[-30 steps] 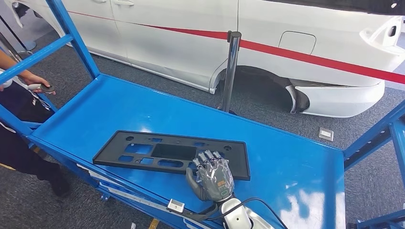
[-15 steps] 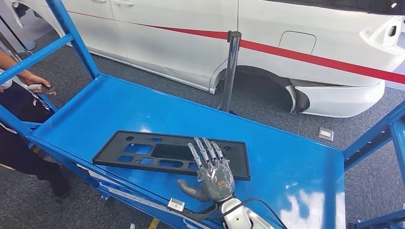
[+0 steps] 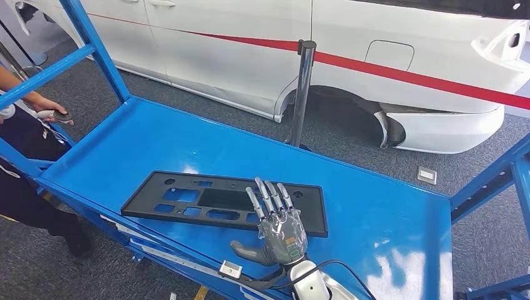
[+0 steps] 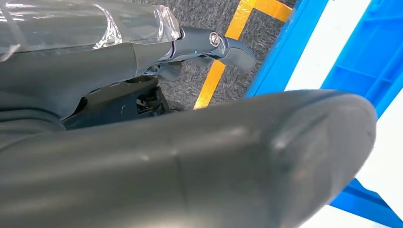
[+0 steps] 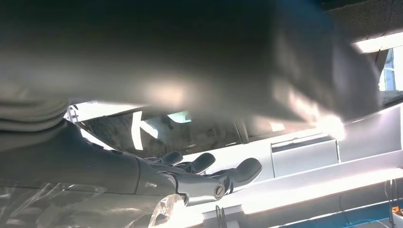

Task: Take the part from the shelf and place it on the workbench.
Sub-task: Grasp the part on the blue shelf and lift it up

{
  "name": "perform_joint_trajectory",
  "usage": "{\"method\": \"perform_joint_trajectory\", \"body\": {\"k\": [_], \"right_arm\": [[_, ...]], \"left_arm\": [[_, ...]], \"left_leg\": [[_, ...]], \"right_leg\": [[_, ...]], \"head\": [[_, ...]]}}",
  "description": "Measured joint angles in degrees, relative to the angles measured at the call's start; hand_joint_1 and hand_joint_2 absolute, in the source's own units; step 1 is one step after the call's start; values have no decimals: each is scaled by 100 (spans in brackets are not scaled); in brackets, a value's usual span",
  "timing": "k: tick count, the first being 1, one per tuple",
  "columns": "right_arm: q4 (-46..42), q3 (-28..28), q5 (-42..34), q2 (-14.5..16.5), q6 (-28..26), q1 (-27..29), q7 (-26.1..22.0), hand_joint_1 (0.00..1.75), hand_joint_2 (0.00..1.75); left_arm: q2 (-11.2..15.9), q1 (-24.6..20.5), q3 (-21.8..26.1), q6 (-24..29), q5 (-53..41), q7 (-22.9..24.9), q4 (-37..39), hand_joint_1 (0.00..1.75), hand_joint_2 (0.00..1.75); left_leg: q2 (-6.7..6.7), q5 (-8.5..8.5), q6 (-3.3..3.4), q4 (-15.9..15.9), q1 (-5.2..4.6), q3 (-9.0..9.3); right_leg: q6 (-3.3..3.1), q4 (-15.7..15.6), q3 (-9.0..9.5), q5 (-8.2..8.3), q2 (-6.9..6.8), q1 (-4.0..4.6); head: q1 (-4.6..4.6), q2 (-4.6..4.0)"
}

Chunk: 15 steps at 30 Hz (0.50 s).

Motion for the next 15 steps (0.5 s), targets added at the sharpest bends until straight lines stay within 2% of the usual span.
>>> {"method": "perform_joint_trajectory", "body": {"k": [15], "right_arm": [[-3, -5, 13, -7, 0, 20, 9, 0, 175]], "left_arm": [[0, 8, 0, -59, 45, -8, 0, 0, 0]], "left_leg": [[0, 1, 0, 0, 0, -11]], "right_leg": [[0, 0, -12, 1, 0, 0]], "head": [[0, 0]]}}
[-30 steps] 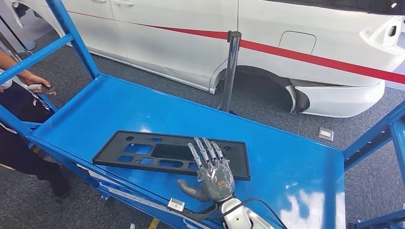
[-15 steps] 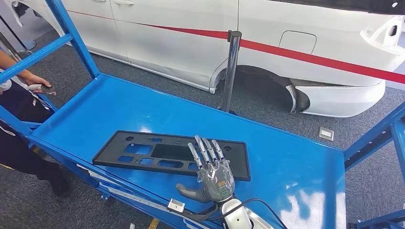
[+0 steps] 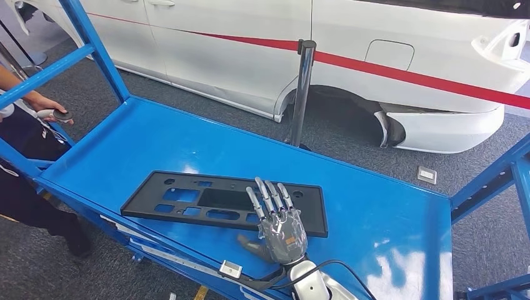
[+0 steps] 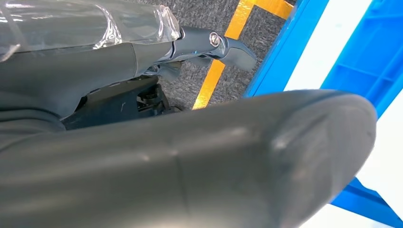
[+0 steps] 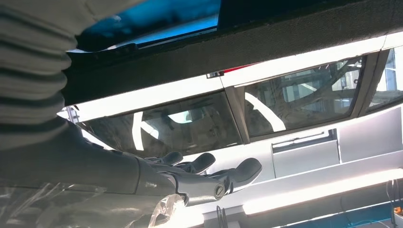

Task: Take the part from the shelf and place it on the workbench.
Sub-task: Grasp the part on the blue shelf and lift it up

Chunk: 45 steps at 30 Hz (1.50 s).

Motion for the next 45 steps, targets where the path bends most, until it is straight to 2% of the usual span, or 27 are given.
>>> {"method": "perform_joint_trajectory", "body": {"k": [9, 17, 24, 25, 28, 29, 35, 45], "right_arm": [[-1, -5, 5, -3, 0, 2, 34, 0, 175], [0, 4, 37, -50, 18, -51, 324, 0, 175], [-104, 1, 37, -230, 379, -102, 492, 2, 175], [-131, 0, 37, -258, 421, -100, 504, 35, 175], [-201, -1, 37, -336, 497, -90, 523, 164, 175], [-219, -1, 37, -354, 509, -87, 525, 175, 175], [-259, -1, 37, -401, 529, -82, 554, 175, 175], [-258, 9, 29, -413, 513, -87, 574, 175, 175]], "left_arm": [[0, -1, 0, -38, 3, -25, 0, 0, 0], [0, -5, 0, -86, 14, -27, 0, 0, 0], [0, -3, 0, -151, 50, -28, 0, 0, 0], [-1, -2, 0, -158, 58, -28, 0, 0, 0], [-3, 0, 0, -165, 91, -28, 0, 0, 0], [-3, -1, 0, -166, 98, -28, 0, 0, 0], [-7, -4, 0, -166, 101, -28, 0, 0, 0], [-29, -5, 7, -172, 217, -104, 0, 0, 0]], "left_leg": [[0, 0, 0, 0, 0, 0], [0, 1, 1, 1, 0, -3], [-19, 12, 17, 1, -25, -11], [-22, 16, 22, 1, -32, -16], [-26, 22, 34, 1, -50, -25], [-25, 24, 38, 1, -57, -26], [-25, 31, 58, 2, -93, -37], [-25, 32, 69, 3, -97, -40]], "right_leg": [[0, 0, -1, 0, 0, 0], [0, 0, -3, 2, 0, 0], [13, 0, -13, 10, -15, -7], [18, 0, -16, 13, -17, -9], [26, 0, -20, 17, -19, -24], [30, 0, -22, 19, -19, -32], [54, 0, -34, 31, -19, -67], [60, -1, -37, 34, -19, -72]], "head": [[0, 0], [0, 0], [0, 0], [0, 0], [0, 0], [0, 0], [0, 0], [0, 0]]}}
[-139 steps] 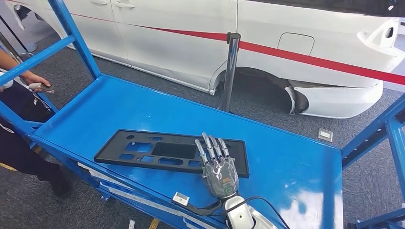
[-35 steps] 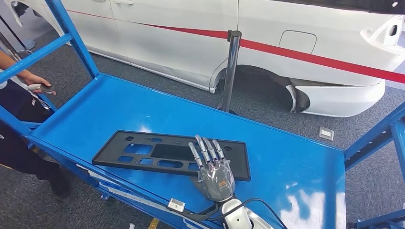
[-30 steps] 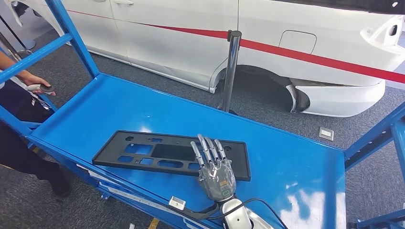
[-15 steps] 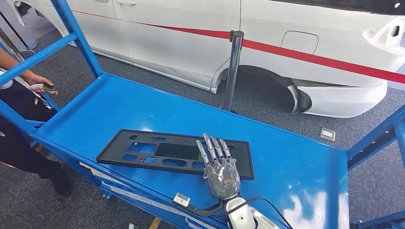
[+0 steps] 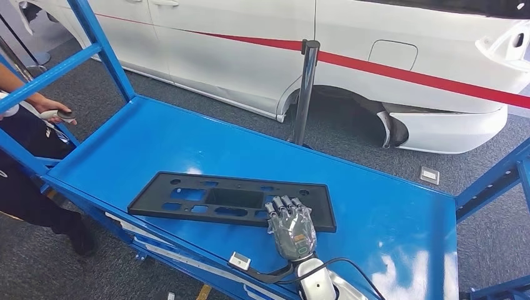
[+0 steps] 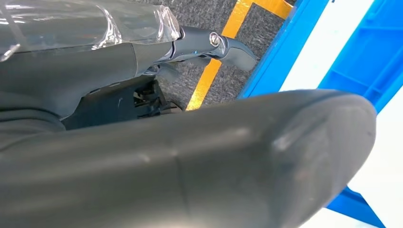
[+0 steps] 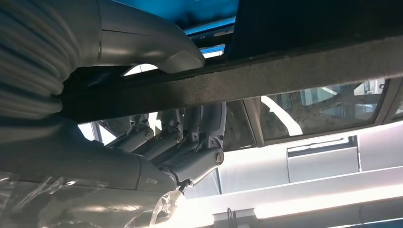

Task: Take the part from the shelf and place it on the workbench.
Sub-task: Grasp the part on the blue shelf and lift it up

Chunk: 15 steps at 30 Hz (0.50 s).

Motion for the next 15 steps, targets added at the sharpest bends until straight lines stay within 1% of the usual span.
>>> {"method": "perform_joint_trajectory", "body": {"k": [15], "right_arm": [[2, 13, -11, -7, 90, -8, -34, 175, 175]], "left_arm": [[-66, -1, 8, -87, 93, -57, 0, 0, 0]], "left_leg": [[0, 0, 1, 0, -1, 1]], "right_leg": [[1, 0, 1, 0, 0, -1]], "head": [[0, 0]]}}
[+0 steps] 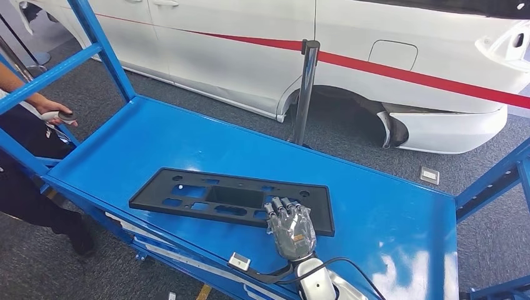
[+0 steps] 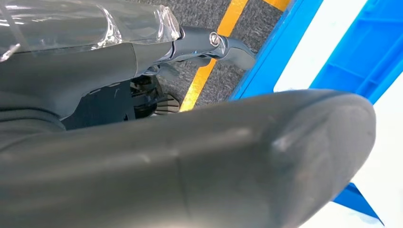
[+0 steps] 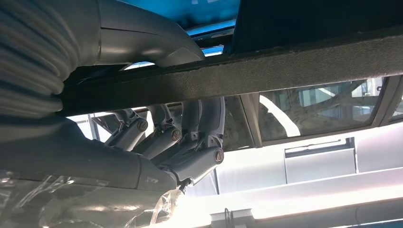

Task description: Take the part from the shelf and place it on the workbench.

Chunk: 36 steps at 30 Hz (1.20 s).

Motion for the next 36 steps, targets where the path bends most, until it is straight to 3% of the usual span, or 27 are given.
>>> {"method": "perform_joint_trajectory", "body": {"k": [15, 23, 36], "right_arm": [[-459, -12, -172, -45, -354, 88, -150, 175, 175], [-2052, -133, 18, -225, -536, 393, -205, 175, 175], [-4396, -613, 13, -490, -605, 761, -196, 175, 175]], "left_arm": [[-2, 81, 58, -5, 157, -168, 0, 0, 0], [44, 216, 146, 94, 344, -374, 12, 0, 0], [172, 225, 166, 300, 399, -679, 28, 0, 0]], "left_leg": [[-1, 12, 8, 5, -4, -35], [-7, 30, 10, 11, -6, -136], [-8, 30, 10, 11, -7, -166]], "right_leg": [[5, 2, -28, 12, -2, -2], [0, 10, -137, 32, -14, -1], [1, 11, -164, 29, -16, -1]], "head": [[0, 0], [0, 0], [0, 0]]}}
